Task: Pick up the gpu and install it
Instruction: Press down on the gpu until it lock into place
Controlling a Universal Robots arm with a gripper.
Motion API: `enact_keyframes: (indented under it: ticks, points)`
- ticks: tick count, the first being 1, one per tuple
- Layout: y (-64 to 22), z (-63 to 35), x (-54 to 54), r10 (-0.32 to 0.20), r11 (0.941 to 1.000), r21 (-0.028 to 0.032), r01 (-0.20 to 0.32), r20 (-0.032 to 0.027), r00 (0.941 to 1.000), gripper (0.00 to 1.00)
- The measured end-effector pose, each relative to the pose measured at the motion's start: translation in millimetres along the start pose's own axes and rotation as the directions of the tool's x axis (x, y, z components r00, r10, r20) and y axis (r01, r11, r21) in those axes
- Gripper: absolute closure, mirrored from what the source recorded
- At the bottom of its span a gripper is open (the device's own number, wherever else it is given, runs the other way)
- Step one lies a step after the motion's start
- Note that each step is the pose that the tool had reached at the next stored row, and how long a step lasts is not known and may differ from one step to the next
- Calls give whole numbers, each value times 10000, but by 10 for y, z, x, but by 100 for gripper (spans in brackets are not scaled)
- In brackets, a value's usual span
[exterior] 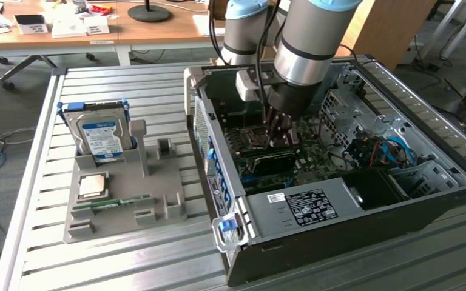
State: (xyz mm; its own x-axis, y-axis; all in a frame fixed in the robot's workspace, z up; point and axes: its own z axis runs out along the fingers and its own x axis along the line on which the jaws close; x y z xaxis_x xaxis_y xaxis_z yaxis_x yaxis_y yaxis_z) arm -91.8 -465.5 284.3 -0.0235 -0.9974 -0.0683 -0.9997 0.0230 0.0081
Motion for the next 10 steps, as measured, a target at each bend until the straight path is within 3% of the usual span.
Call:
enact_keyframes:
  ticks: [10]
  points:
    - [-10,3,0,0,10000,0,0,-1,10000,89]
